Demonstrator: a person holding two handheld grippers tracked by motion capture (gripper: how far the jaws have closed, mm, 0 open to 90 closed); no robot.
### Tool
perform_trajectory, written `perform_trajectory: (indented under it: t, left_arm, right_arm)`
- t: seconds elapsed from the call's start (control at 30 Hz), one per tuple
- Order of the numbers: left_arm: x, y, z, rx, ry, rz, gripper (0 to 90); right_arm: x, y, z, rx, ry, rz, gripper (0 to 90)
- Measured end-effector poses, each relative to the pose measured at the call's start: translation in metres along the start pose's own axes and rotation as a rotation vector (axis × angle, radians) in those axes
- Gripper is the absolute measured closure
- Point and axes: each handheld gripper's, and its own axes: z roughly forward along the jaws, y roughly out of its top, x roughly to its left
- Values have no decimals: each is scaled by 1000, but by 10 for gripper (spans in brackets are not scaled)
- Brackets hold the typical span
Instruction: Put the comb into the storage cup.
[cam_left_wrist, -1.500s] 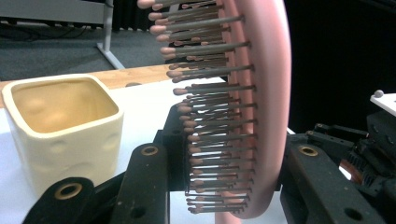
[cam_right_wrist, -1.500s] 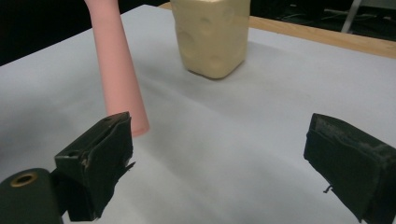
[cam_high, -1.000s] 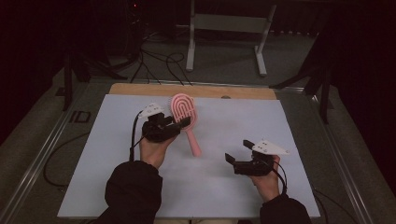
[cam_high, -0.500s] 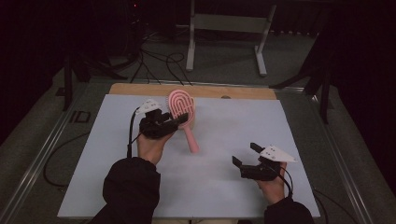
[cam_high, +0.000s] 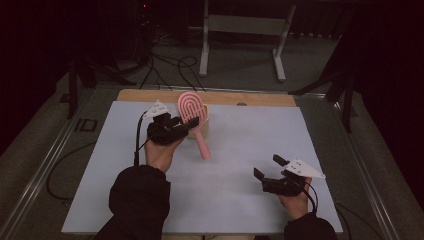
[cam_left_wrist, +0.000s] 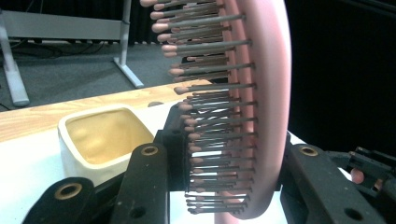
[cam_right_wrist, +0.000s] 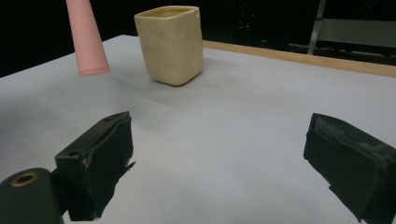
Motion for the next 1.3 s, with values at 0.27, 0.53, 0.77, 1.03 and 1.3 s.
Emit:
perform_trajectory:
  t: [0.27,0.53,0.77,1.03,1.3]
  left_arm:
    - [4,4,1,-2,10,4,649]
    - [7,8,2,1,22,12,649]
    - [9,13,2,1,31,23,649]
    - [12,17,4,1,43,26,648]
    - [14,23,5,-8,49,31,648]
  right_arm:
    - [0,-3,2,14,-2,3,81]
    - [-1,-3,2,10,-1,4,81]
    - [-1,-3,2,12,-1,4,81]
    - [-1,-4,3,17,0,7,81]
    - [-1,-4,3,19,-1,8,81]
